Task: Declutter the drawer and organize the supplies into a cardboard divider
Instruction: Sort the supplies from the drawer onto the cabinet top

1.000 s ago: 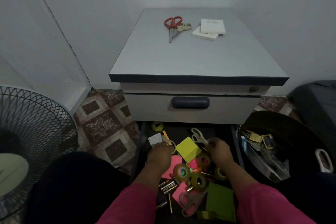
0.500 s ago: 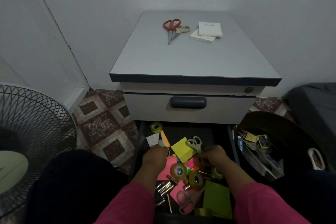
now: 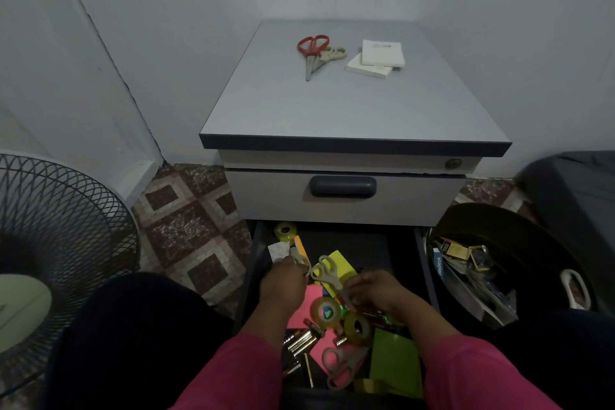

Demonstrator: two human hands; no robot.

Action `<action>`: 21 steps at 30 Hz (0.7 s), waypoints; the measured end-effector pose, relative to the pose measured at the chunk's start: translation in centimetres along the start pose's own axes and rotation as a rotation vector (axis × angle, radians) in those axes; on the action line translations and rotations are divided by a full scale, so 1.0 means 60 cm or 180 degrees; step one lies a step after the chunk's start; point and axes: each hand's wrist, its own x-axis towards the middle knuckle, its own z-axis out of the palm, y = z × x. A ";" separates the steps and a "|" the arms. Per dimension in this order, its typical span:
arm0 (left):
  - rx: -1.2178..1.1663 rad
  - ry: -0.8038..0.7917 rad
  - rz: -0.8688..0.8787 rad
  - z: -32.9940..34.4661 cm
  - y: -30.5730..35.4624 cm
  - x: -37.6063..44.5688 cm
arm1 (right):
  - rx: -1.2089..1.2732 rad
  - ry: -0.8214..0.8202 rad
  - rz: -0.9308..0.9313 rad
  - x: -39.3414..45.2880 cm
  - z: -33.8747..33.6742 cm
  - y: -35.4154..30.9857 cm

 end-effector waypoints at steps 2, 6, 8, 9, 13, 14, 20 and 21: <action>-0.0109 -0.0008 0.0063 -0.004 0.003 0.000 | -0.0188 -0.0090 -0.0101 -0.009 -0.001 -0.003; -0.0193 0.0021 0.0122 -0.007 0.013 -0.011 | -0.0520 0.0457 -0.0306 -0.001 0.003 -0.001; -0.0401 0.0115 0.0154 -0.012 0.017 -0.015 | -0.1449 0.0889 -0.0417 0.008 -0.002 0.002; -0.0506 0.0135 0.0188 -0.015 0.020 -0.017 | -0.1907 0.1008 -0.0387 0.006 -0.003 0.003; -0.0421 -0.0138 0.0438 -0.018 0.034 -0.021 | -0.2574 0.1040 -0.0180 0.009 -0.008 0.017; -0.0247 -0.0243 0.0499 -0.015 0.038 -0.021 | -0.2568 0.1018 -0.0136 0.011 -0.009 0.018; 0.0597 -0.0709 0.0548 0.000 0.037 -0.014 | -0.2830 0.0889 -0.0017 0.004 -0.016 0.012; 0.0597 -0.0688 0.0512 -0.001 0.038 -0.013 | -0.2901 0.0844 0.0039 0.002 -0.017 0.011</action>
